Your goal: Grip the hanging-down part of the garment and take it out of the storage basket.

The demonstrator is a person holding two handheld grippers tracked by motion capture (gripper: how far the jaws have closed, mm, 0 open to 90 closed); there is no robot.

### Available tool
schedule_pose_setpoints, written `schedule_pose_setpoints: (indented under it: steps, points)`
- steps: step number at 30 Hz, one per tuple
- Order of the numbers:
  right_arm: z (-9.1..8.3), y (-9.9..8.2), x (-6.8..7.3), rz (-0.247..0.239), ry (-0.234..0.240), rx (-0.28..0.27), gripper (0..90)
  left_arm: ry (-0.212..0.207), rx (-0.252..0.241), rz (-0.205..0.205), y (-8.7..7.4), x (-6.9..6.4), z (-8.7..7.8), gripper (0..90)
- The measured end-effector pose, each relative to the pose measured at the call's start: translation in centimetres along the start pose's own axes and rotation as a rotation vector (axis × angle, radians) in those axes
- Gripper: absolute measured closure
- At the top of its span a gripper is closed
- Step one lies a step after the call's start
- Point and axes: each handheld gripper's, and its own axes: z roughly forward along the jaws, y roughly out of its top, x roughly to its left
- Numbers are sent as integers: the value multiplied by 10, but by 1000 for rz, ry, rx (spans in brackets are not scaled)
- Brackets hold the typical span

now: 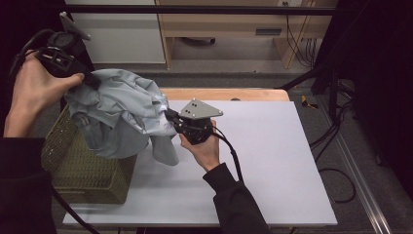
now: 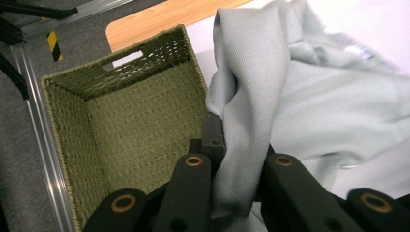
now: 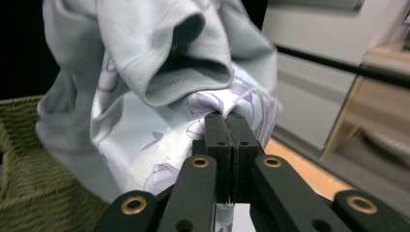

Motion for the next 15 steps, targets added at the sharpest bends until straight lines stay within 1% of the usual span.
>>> schedule_pose_setpoints:
  steps: [2, 3, 4, 5, 6, 7, 8, 10, 11, 12, 13, 15]
  points:
    - [6, -12, 2, 16, 8, 24, 894, -3, 4, 4, 0, -1, 3, 834]
    - [12, -22, 5, 33, 17, 43, 892, -6, 5, 3, 0, -1, 4, 835]
    - [12, -22, 5, 33, 17, 43, 892, -7, 5, 3, 0, -1, 5, 835]
    - [17, -32, 7, 55, 31, 65, 887, -10, 8, 6, 0, -1, 6, 835]
    - [17, -32, 7, 55, 31, 65, 887, -11, 7, 4, 0, -2, 7, 835]
    - [21, -40, 9, 65, 42, 83, 865, -13, 10, 6, -1, -1, 8, 835]
    - [21, -40, 9, 65, 42, 83, 865, -14, 11, 6, -1, -1, 9, 835]
    - [22, -44, 11, 89, 47, 84, 810, -15, 13, 4, -1, -1, 11, 835]
    - [19, -48, 12, 99, 52, 79, 734, -17, 12, 1, -1, 0, 12, 835]
    - [19, -48, 12, 99, 52, 79, 734, -17, 12, 1, -1, 0, 12, 835]
    - [13, -49, 11, 89, 56, 68, 678, -18, 13, 1, -1, 0, 13, 836]
    - [5, -50, 10, 87, 56, 53, 589, -23, 12, 0, -2, -1, 14, 835]
